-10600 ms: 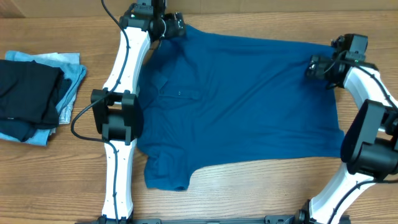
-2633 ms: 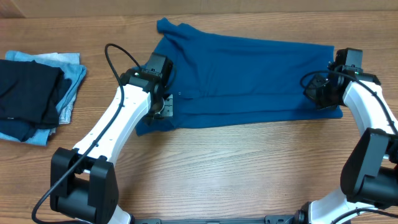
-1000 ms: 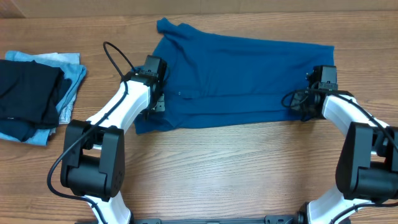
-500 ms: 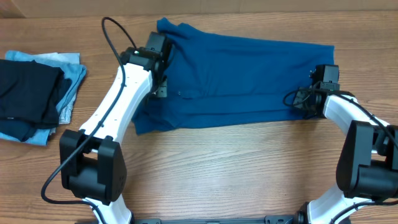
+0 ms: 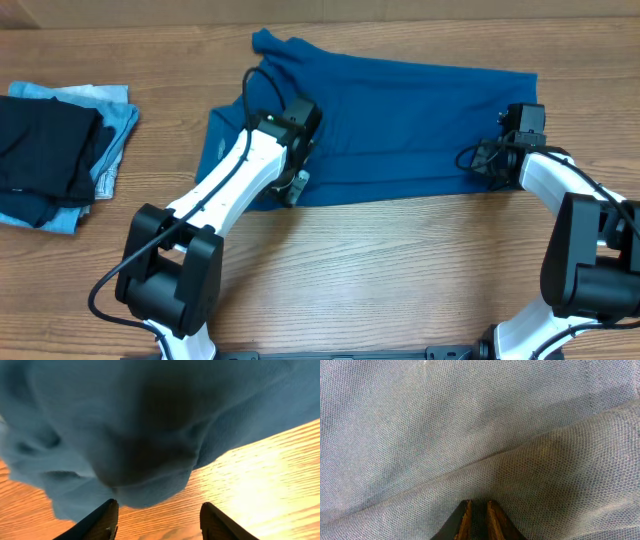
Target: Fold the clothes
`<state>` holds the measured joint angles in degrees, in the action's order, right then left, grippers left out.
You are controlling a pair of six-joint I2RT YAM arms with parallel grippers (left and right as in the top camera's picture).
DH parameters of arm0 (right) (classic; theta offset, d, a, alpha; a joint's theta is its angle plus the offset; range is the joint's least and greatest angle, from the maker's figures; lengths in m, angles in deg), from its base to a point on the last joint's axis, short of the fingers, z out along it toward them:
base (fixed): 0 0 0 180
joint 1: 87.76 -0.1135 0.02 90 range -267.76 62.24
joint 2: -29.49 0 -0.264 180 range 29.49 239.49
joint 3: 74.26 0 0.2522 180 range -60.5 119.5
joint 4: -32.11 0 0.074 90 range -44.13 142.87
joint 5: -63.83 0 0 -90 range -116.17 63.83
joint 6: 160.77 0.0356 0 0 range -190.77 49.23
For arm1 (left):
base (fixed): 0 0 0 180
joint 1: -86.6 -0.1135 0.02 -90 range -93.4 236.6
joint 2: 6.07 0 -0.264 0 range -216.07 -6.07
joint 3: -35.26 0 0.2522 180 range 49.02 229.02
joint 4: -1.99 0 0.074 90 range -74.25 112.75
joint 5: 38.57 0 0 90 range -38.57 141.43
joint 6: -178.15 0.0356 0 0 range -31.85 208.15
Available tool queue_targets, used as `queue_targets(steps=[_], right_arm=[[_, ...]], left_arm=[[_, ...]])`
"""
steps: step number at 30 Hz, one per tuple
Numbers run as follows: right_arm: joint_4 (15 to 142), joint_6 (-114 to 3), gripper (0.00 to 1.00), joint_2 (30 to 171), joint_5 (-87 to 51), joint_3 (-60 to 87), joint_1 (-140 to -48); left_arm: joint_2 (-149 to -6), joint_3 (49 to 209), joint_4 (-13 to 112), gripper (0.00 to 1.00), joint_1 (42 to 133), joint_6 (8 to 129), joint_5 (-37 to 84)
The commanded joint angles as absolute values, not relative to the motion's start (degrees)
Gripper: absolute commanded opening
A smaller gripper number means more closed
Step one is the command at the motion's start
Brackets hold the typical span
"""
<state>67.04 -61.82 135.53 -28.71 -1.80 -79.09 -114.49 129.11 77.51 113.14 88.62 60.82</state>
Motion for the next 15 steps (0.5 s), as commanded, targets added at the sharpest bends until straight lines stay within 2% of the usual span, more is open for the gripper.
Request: queue_targets(steps=[1, 4, 15], right_arm=[[66.91, -61.82, 0.16, 136.78, -29.91, -2.37, -78.3], [66.91, -61.82, 0.16, 136.78, -29.91, -2.37, -78.3], [66.91, -61.82, 0.16, 136.78, -29.91, -2.37, -78.3]], left_arm=[[-113.71, 126.95, 75.39, 0.55, 113.27, 91.14, 59.75], [-113.71, 126.95, 73.86, 0.56, 113.38, 93.61, 56.23], [-113.75, 125.53, 72.37, 0.58, 114.06, 95.01, 56.51]])
